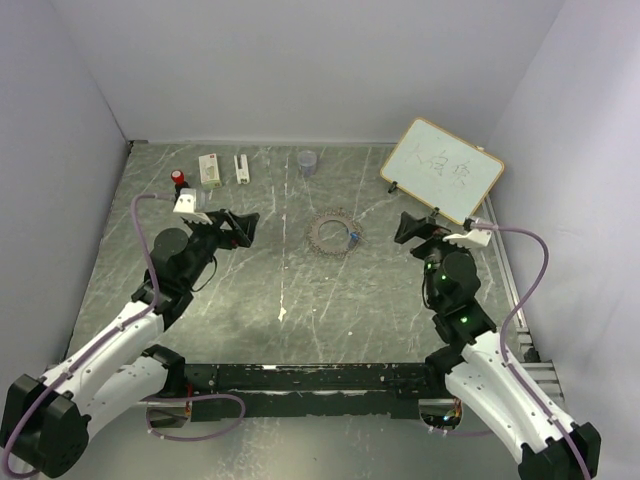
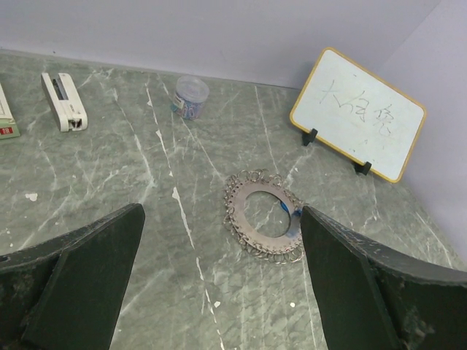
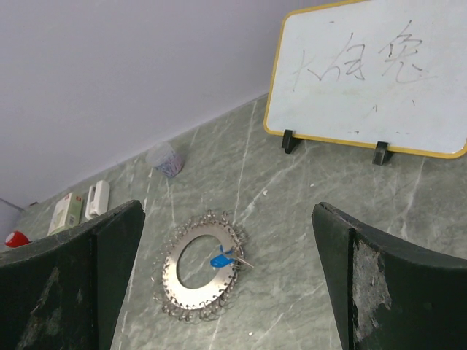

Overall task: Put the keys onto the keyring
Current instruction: Reset both arms

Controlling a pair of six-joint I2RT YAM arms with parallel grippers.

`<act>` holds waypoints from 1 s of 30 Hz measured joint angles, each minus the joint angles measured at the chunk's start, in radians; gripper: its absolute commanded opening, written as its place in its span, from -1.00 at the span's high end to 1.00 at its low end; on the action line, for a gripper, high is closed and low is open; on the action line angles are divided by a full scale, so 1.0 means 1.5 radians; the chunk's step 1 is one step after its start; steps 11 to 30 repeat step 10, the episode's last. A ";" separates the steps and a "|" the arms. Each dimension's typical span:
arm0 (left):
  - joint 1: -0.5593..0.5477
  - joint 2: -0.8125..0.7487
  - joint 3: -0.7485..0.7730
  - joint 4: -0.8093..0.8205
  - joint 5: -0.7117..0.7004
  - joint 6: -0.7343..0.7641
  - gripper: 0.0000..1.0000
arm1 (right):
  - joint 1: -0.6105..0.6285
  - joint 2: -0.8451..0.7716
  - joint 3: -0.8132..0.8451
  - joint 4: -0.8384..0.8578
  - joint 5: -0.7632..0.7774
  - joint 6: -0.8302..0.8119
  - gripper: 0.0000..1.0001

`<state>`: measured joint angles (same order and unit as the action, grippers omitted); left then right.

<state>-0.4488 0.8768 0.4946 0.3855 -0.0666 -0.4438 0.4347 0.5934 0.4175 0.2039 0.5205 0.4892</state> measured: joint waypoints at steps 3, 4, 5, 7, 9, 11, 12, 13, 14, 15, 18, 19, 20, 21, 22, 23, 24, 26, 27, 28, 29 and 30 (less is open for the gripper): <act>0.000 -0.011 0.000 -0.001 0.000 0.002 -0.99 | 0.000 0.018 0.021 -0.004 0.016 0.004 -1.00; 0.000 -0.014 0.000 -0.001 0.000 0.002 -0.99 | 0.000 0.032 0.037 -0.011 0.027 0.010 -1.00; 0.000 -0.016 0.000 -0.001 0.000 0.002 -0.99 | 0.000 0.047 0.058 -0.023 0.041 0.021 -1.00; 0.000 -0.014 0.000 -0.001 0.000 0.002 -0.99 | 0.000 0.082 0.102 -0.050 0.072 0.042 -1.00; 0.000 -0.009 0.000 -0.001 0.001 0.001 -0.99 | 0.000 0.100 0.125 -0.061 0.094 0.055 -1.00; 0.000 -0.006 0.000 -0.001 0.001 0.001 -0.99 | 0.000 0.100 0.125 -0.061 0.101 0.059 -1.00; 0.000 -0.006 0.000 -0.001 0.001 0.001 -0.99 | 0.000 0.100 0.125 -0.061 0.101 0.059 -1.00; 0.000 -0.006 0.000 -0.001 0.001 0.001 -0.99 | 0.000 0.100 0.125 -0.061 0.101 0.059 -1.00; 0.000 -0.006 0.000 -0.001 0.001 0.001 -0.99 | 0.000 0.100 0.125 -0.061 0.101 0.059 -1.00; 0.000 -0.006 0.000 -0.001 0.001 0.001 -0.99 | 0.000 0.100 0.125 -0.061 0.101 0.059 -1.00; 0.000 -0.006 0.000 -0.001 0.001 0.001 -0.99 | 0.000 0.100 0.125 -0.061 0.101 0.059 -1.00; 0.000 -0.006 0.000 -0.001 0.001 0.001 -0.99 | 0.000 0.100 0.125 -0.061 0.101 0.059 -1.00; 0.000 -0.006 0.000 -0.001 0.001 0.001 -0.99 | 0.000 0.100 0.125 -0.061 0.101 0.059 -1.00; 0.000 -0.006 0.000 -0.001 0.001 0.001 -0.99 | 0.000 0.100 0.125 -0.061 0.101 0.059 -1.00; 0.000 -0.006 0.000 -0.001 0.001 0.001 -0.99 | 0.000 0.100 0.125 -0.061 0.101 0.059 -1.00; 0.000 -0.006 0.000 -0.001 0.001 0.001 -0.99 | 0.000 0.100 0.125 -0.061 0.101 0.059 -1.00; 0.000 -0.006 0.000 -0.001 0.001 0.001 -0.99 | 0.000 0.100 0.125 -0.061 0.101 0.059 -1.00; 0.000 -0.006 0.000 -0.001 0.001 0.001 -0.99 | 0.000 0.100 0.125 -0.061 0.101 0.059 -1.00; 0.000 -0.006 0.000 -0.001 0.001 0.001 -0.99 | 0.000 0.100 0.125 -0.061 0.101 0.059 -1.00; 0.000 -0.006 0.000 -0.001 0.001 0.001 -0.99 | 0.000 0.100 0.125 -0.061 0.101 0.059 -1.00; 0.000 -0.006 0.000 -0.001 0.001 0.001 -0.99 | 0.000 0.100 0.125 -0.061 0.101 0.059 -1.00; 0.000 -0.006 0.000 -0.001 0.001 0.001 -0.99 | 0.000 0.100 0.125 -0.061 0.101 0.059 -1.00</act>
